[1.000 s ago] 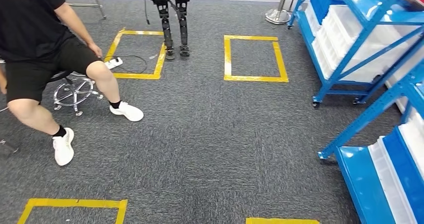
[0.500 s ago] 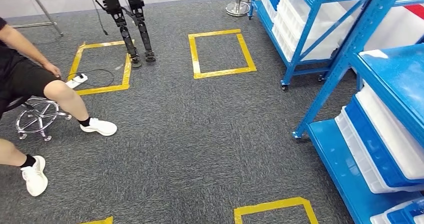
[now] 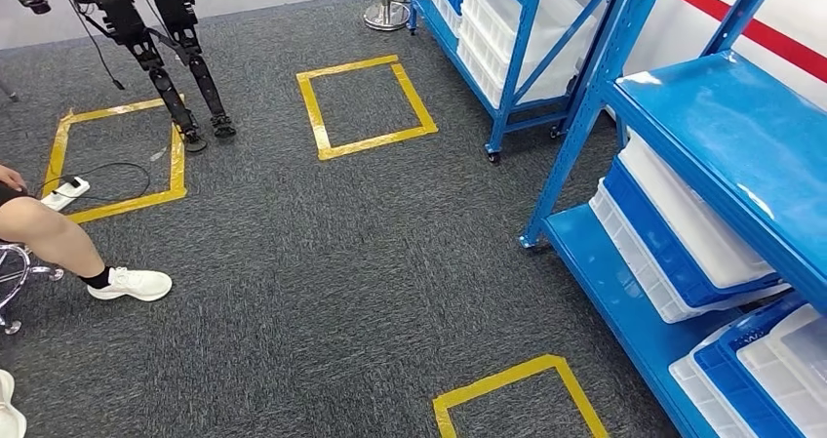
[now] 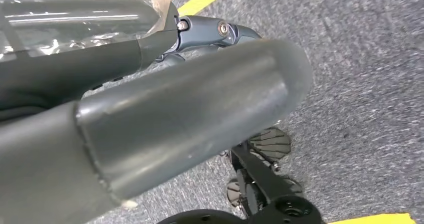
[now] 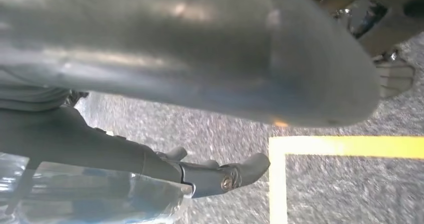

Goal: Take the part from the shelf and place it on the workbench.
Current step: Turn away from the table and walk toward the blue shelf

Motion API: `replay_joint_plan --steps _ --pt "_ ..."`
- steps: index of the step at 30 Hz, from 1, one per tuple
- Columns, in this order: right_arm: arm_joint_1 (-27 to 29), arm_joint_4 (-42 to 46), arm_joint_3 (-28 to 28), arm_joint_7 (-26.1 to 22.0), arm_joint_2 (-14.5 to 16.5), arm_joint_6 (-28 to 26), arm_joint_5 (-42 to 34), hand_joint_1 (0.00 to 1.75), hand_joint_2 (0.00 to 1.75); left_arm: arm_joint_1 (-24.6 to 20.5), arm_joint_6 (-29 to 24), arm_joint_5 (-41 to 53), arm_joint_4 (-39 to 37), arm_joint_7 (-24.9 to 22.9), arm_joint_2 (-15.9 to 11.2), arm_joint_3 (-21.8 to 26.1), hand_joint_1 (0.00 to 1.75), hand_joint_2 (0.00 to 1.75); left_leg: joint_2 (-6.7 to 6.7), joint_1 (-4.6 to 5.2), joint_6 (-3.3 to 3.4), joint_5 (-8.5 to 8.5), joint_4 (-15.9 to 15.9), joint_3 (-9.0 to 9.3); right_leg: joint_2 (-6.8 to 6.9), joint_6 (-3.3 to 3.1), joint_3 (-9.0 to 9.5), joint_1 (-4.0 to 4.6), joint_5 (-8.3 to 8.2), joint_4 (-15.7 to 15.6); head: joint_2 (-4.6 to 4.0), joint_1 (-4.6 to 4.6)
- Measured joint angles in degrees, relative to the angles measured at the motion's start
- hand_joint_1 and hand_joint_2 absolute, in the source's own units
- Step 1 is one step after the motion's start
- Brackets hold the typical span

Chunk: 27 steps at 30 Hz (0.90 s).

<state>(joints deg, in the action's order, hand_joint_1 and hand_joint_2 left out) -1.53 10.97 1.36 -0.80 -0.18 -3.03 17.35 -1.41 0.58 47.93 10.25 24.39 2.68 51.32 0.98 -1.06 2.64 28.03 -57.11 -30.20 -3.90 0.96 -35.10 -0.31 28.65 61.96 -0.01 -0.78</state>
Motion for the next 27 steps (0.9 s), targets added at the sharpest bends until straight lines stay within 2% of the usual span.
replay_joint_plan --steps 1,2,3,6,7,8,10,11,12,13,14,15,17,18,19,20,21,22,23,24,25,26,27 --pt "-0.07 0.01 0.00 0.01 0.03 0.00 0.00 0.00 0.00 0.04 0.02 0.00 0.00 0.00 -0.01 0.00 0.00 0.00 -0.64 0.14 0.16 -0.08 0.10 0.00 1.53 -0.22 -1.37 -0.04 1.41 2.63 0.00 -0.11" --pt "-0.13 0.01 0.00 0.01 0.05 0.00 0.00 0.00 0.00 0.09 0.03 0.00 0.00 0.00 -0.01 0.00 0.00 0.00 -1.16 0.19 0.27 -0.11 0.12 -0.04 2.32 -0.41 -2.59 -0.04 2.65 4.96 0.00 -0.24" --pt "-0.16 0.01 0.00 0.01 0.05 -0.01 0.00 0.00 0.00 0.13 0.03 0.00 0.00 0.00 -0.02 0.00 0.00 0.00 -1.46 0.23 0.30 -0.10 0.12 -0.07 2.58 -0.50 -3.39 -0.08 3.38 6.51 0.01 -0.27" --pt "-0.16 0.01 0.00 0.01 0.05 -0.01 0.00 0.00 0.00 0.13 0.03 0.00 0.00 -0.01 -0.02 0.00 0.00 0.00 -1.59 0.24 0.30 -0.10 0.12 -0.07 2.64 -0.52 -3.68 -0.10 3.61 7.06 0.01 -0.26" --pt "-0.15 0.01 0.00 0.01 0.05 -0.01 0.00 0.00 0.00 0.14 0.03 0.00 0.00 -0.01 -0.02 0.00 0.00 0.00 -2.05 0.28 0.30 -0.09 0.11 -0.13 2.75 -0.37 -4.49 -0.19 4.13 8.83 0.01 -0.26" --pt "-0.05 0.00 0.00 0.01 0.04 -0.01 0.00 0.00 0.00 0.14 0.02 0.00 0.00 -0.01 -0.02 0.00 0.00 0.00 -2.96 0.32 0.24 -0.05 0.10 -0.15 3.14 0.20 -4.08 -0.42 3.79 8.46 0.01 -0.27" --pt "-0.06 -0.01 0.00 0.01 0.03 -0.01 0.00 0.00 0.00 0.14 0.02 0.01 0.00 -0.01 -0.03 0.00 0.00 0.00 -5.89 0.60 -0.72 0.49 -0.05 0.26 5.66 0.96 -0.60 -0.57 1.39 2.76 0.01 -0.10" --pt "-0.04 -0.01 0.00 0.01 0.01 -0.01 0.00 0.00 0.00 0.06 0.02 0.01 0.00 -0.02 -0.02 0.00 0.00 0.00 -7.16 0.64 -1.31 0.76 -0.08 0.64 6.59 1.07 1.78 -0.48 -0.24 -1.70 0.00 -0.02" --pt "-0.10 -0.01 0.00 0.01 -0.01 -0.01 0.00 0.00 0.00 -0.06 0.02 0.01 0.00 -0.02 0.01 0.00 0.00 0.00 -8.13 0.66 -1.96 1.07 -0.11 1.03 7.07 0.62 3.02 -0.36 -1.07 -4.12 0.00 0.06" --pt "-0.03 -0.02 0.00 0.01 -0.01 -0.01 0.00 0.00 0.00 -0.22 0.03 0.02 0.00 -0.02 0.05 -0.01 0.00 0.00 -8.07 0.41 -2.31 1.35 -0.33 1.20 6.44 0.23 3.08 -0.61 -1.15 -4.21 0.00 0.09" --pt "-0.02 -0.02 0.00 0.02 -0.02 0.00 0.00 0.00 0.00 -0.34 0.03 0.03 0.00 -0.01 0.10 -0.01 0.00 0.00 -7.18 0.16 -2.60 2.09 -1.12 1.07 5.80 -0.19 3.29 -0.88 -1.26 -4.33 0.00 0.17" --pt "-0.03 -0.02 0.00 0.03 -0.03 0.00 0.00 0.00 0.00 -0.37 0.02 0.05 0.00 -0.01 0.13 -0.02 0.00 0.00 -5.67 -0.05 -2.82 3.51 -3.06 0.37 5.18 -0.70 3.49 -1.14 -1.42 -4.45 0.00 0.30" --pt "-0.11 -0.02 0.00 0.05 -0.06 -0.01 -0.01 0.00 0.00 -0.21 0.00 0.08 0.00 -0.02 0.13 -0.02 0.00 0.00 -2.31 -0.25 -2.95 7.57 -9.94 -2.67 3.90 -1.48 3.45 -1.02 -1.57 -4.47 0.00 0.53" --pt "-0.11 -0.02 0.00 0.05 -0.06 -0.01 -0.03 0.00 0.00 -0.11 -0.02 0.08 0.00 -0.04 0.13 -0.02 0.00 0.00 -1.50 -0.25 -2.94 9.22 -13.66 -4.48 3.14 -1.73 3.38 -0.78 -1.61 -4.45 0.00 0.55" --pt "-0.09 -0.02 0.00 0.05 -0.04 -0.01 -0.06 0.00 0.00 -0.05 -0.03 0.08 0.00 -0.08 0.16 -0.02 0.00 0.00 -1.13 -0.24 -2.90 9.80 -15.99 -5.70 2.35 -1.79 3.35 -0.59 -1.61 -4.43 0.00 0.55" --pt "-0.01 -0.02 0.00 0.05 -0.02 -0.01 -0.10 0.00 0.00 -0.04 -0.05 0.09 0.00 -0.13 0.20 -0.02 0.00 0.00 -0.96 -0.24 -2.80 9.21 -16.35 -6.02 1.57 -1.78 3.40 -0.46 -1.62 -4.40 0.00 0.54" --pt "0.07 -0.02 0.00 0.05 0.00 -0.01 -0.15 0.00 0.00 -0.05 -0.08 0.10 0.00 -0.18 0.24 -0.02 0.00 0.00 -0.72 -0.25 -2.66 7.47 -14.53 -5.28 0.74 -1.77 3.53 -0.39 -1.62 -4.37 0.00 0.54" --pt "0.11 -0.02 0.00 0.05 0.02 -0.01 -0.19 0.00 0.00 -0.06 -0.10 0.12 0.00 -0.23 0.26 -0.02 0.00 0.00 -0.01 -0.29 -2.51 5.12 -10.95 -3.68 -0.05 -1.75 3.67 -0.38 -1.62 -4.35 0.00 0.55" --pt "0.08 -0.02 0.00 0.05 0.04 -0.01 -0.22 0.00 0.00 -0.06 -0.13 0.14 0.00 -0.28 0.27 -0.02 0.00 0.00 1.30 -0.31 -2.35 3.22 -7.18 -2.01 -0.81 -1.69 3.73 -0.26 -1.64 -4.27 0.00 0.55" --pt "-0.02 -0.02 0.00 0.05 0.07 -0.01 -0.26 0.00 0.00 -0.07 -0.14 0.16 0.00 -0.32 0.28 -0.02 0.00 0.00 2.43 -0.36 -2.23 1.92 -3.95 -0.66 -1.51 -1.57 3.63 -0.12 -1.68 -4.18 0.00 0.54" --pt "-0.11 -0.02 0.00 0.05 0.09 0.00 -0.30 0.00 0.00 -0.11 -0.15 0.17 0.00 -0.36 0.30 -0.03 0.00 0.00 3.24 -0.33 -2.13 1.41 -2.06 0.06 -2.16 -1.34 3.35 0.01 -1.81 -4.15 0.01 0.54" --pt "-0.16 -0.02 0.00 0.05 0.10 0.01 -0.32 0.00 0.00 -0.19 -0.18 0.17 0.00 -0.39 0.31 -0.03 0.00 0.00 3.46 -0.22 -2.03 1.50 -1.37 0.24 -2.70 -1.07 3.00 0.09 -1.97 -4.14 0.01 0.54" --pt "-0.12 -0.02 0.00 0.05 0.10 0.01 -0.33 0.00 0.00 -0.29 -0.21 0.17 0.01 -0.41 0.31 -0.03 0.00 0.00 2.97 -0.09 -1.89 1.48 -1.16 0.24 -3.19 -0.78 2.67 0.01 -2.15 -4.23 0.00 0.55"
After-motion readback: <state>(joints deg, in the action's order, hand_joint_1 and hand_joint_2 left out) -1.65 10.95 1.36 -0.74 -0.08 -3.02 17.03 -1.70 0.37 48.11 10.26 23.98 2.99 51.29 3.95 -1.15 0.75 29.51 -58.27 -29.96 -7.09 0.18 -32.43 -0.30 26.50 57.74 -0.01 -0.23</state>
